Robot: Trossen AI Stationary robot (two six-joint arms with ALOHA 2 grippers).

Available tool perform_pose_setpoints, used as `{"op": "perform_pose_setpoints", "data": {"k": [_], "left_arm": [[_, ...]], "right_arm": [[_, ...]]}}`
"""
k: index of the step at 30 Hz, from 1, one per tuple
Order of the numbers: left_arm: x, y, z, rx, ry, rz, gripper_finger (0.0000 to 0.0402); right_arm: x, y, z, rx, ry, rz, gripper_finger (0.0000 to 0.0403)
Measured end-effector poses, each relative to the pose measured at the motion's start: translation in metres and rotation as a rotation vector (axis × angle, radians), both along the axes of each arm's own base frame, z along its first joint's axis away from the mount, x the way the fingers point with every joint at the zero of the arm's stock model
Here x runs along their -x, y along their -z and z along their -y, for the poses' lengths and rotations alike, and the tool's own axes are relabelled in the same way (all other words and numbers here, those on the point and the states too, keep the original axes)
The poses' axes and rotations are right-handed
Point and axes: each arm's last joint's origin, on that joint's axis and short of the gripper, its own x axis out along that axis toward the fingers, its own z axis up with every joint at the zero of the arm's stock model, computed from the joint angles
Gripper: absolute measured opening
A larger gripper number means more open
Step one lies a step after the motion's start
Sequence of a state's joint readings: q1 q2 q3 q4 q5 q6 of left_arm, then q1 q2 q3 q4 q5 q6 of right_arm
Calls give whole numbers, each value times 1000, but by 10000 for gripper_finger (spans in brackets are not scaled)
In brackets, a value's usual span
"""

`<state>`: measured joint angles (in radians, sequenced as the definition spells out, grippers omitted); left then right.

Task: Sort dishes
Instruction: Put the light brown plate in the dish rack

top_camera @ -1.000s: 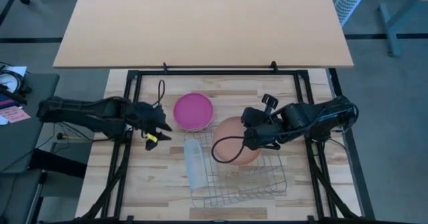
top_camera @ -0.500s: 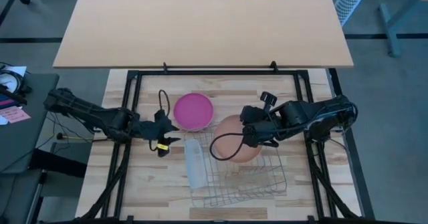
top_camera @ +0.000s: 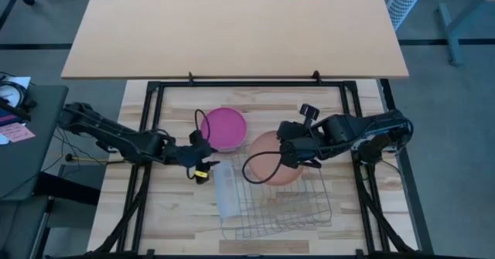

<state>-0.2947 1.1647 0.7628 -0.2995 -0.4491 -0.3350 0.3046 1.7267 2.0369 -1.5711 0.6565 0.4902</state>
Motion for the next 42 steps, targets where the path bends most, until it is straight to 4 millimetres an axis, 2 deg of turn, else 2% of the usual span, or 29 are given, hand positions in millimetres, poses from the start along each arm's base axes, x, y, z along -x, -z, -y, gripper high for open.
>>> {"op": "perform_pose_setpoints", "data": {"k": [7,19,25,28,31,37,42], "left_arm": [[-16,7,-3,-17,-19,29,187],[-34,12,-25,-112,-64,57,187],[-44,15,-29,-141,-30,86,187],[-41,5,-28,-135,-24,117,187],[-34,-13,-28,-127,-22,163,187],[-17,-45,-30,-129,11,261,187],[-9,-54,-30,-130,64,288,187]], "right_arm": [[0,0,0,3,-4,-2,0],[0,0,-1,-3,3,5,0],[1,0,-3,-18,18,19,0],[2,1,-7,-37,41,41,0],[1,7,-11,-66,96,60,0],[-2,26,-10,-137,293,117,0],[-7,38,-9,-267,446,134,0]]}}
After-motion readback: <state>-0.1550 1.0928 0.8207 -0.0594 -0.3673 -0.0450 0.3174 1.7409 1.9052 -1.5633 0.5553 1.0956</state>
